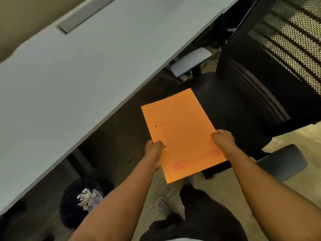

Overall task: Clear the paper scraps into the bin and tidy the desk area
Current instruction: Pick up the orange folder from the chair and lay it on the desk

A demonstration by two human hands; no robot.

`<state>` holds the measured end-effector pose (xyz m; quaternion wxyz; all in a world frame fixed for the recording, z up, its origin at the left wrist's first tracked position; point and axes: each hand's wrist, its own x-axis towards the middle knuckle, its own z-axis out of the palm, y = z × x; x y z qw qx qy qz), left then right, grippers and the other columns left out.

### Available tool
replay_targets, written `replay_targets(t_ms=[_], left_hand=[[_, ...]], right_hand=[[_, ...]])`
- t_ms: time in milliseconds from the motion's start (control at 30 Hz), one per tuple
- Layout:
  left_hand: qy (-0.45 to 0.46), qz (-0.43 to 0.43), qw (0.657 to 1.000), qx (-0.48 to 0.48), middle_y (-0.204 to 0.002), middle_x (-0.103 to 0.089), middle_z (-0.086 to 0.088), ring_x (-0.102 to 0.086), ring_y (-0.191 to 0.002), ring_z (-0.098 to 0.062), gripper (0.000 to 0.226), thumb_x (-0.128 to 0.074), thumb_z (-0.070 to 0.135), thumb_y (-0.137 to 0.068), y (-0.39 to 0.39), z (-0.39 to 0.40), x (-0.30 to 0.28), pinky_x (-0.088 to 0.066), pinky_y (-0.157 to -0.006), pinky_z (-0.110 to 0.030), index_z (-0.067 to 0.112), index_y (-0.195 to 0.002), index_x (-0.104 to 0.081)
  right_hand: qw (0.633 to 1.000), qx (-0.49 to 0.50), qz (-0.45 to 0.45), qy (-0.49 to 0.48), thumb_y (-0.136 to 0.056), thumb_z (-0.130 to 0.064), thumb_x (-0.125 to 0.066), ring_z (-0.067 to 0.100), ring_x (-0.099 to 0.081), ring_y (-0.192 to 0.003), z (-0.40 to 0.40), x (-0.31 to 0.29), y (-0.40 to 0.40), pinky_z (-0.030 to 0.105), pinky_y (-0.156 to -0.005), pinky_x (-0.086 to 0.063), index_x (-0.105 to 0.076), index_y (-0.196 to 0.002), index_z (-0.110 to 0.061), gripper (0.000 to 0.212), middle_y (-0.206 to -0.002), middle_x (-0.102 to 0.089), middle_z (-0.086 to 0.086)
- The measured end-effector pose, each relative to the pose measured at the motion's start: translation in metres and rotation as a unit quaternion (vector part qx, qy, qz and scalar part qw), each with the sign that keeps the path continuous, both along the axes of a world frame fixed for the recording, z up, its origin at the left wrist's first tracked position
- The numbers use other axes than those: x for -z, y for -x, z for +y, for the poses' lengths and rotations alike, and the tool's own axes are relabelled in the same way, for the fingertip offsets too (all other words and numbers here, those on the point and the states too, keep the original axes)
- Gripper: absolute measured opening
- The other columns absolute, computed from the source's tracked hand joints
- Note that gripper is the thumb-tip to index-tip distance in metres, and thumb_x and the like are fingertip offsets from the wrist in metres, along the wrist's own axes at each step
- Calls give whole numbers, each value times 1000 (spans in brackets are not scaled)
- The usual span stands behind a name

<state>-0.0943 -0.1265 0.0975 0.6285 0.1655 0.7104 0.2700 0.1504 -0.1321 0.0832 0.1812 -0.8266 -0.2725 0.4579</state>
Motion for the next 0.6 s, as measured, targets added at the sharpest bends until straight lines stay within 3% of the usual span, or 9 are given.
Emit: replay_targets(t_ms=[167, 233, 367, 500, 600], left_hand=[[-61, 34, 997, 45, -108, -69, -20, -70, -92, -36, 32, -49, 3, -85, 60, -45, -47, -59, -80, -52, 7, -115, -58], [-92, 33, 995, 35, -105, -71, -12, -72, -90, -29, 28, -51, 7, -89, 86, -65, -62, -60, -79, -52, 18, -113, -59], [-165, 21, 986, -5, -93, -76, -6, -75, -80, -23, 17, -58, 17, -87, 135, -94, -92, -62, -67, -42, 30, -95, -66], [-191, 19, 979, -65, -91, -75, -7, -75, -80, -27, 23, -61, 16, -84, 173, -98, -114, -62, -68, -49, 32, -99, -66], [-203, 31, 972, -117, -89, -75, -9, -74, -77, -28, 27, -57, 6, -90, 202, -86, -127, -62, -68, -49, 31, -96, -67]], right_hand=[[995, 43, 65, -55, -88, -15, -44, 27, -62, -87, -43, -55, 53, 50, -81, -55, -64, -94, -22, 22, -96, -64, 6], [993, 37, 88, -72, -88, -11, -43, 27, -64, -84, -57, -72, 75, 50, -73, -58, -63, -88, -28, 26, -92, -65, 4], [980, 24, 168, -102, -92, -9, -48, 25, -73, -69, -67, -100, 122, 39, -51, -58, -68, -99, -27, 28, -87, -74, 4], [975, -35, 186, -117, -92, -8, -46, 25, -74, -71, -46, -123, 165, 40, -53, -60, -68, -98, -26, 29, -90, -74, 7], [971, -91, 178, -134, -93, -9, -43, 28, -70, -82, -18, -137, 198, 40, -56, -59, -63, -114, -21, 32, -101, -69, 6]])
